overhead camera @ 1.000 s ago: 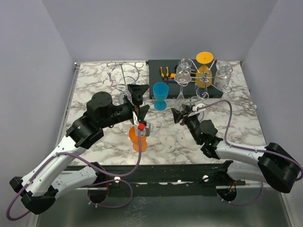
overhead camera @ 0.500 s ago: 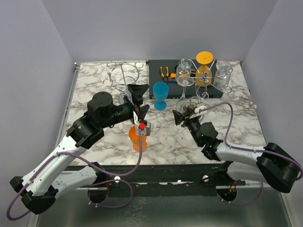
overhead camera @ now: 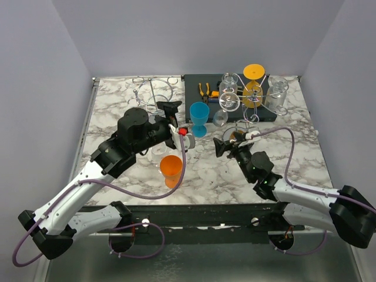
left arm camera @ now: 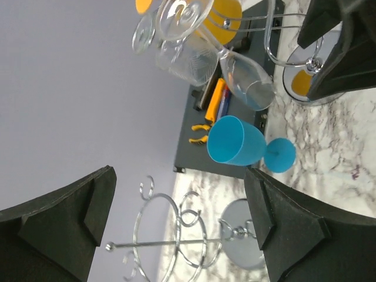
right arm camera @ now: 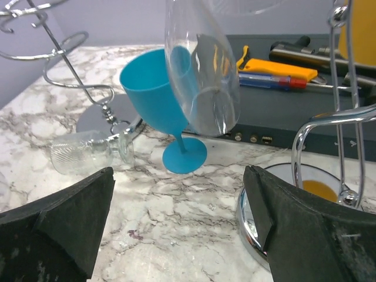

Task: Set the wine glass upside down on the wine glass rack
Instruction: Turn the wine glass upside down at the wine rack.

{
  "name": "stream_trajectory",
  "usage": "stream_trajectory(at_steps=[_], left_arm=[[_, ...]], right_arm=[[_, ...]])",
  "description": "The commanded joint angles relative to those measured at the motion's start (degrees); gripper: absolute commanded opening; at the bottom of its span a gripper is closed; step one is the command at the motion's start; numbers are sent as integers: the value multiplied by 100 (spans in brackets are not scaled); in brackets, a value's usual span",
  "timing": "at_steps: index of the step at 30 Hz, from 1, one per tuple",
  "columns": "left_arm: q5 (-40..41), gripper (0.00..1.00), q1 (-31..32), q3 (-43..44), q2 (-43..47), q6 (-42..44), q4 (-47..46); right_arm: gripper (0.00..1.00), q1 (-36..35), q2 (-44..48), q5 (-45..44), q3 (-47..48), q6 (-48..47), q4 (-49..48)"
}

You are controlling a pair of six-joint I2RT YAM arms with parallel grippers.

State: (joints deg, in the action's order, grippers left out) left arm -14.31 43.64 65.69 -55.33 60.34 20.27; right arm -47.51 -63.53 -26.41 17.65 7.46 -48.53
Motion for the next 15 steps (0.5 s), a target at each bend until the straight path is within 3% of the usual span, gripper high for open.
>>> stream_trajectory(at_steps=[1, 7, 15], left_arm=[[1243, 99, 11, 310, -248, -2139, 51], [1585, 99, -364, 251, -272, -3238, 719], [1146, 94, -1220, 329, -247, -3699, 1420]], right_arm=[[100, -18, 706, 58, 110, 217, 852], [100, -486, 1213, 74, 318, 549, 2260], [97, -2104, 350, -1094, 600, 1061, 2722]])
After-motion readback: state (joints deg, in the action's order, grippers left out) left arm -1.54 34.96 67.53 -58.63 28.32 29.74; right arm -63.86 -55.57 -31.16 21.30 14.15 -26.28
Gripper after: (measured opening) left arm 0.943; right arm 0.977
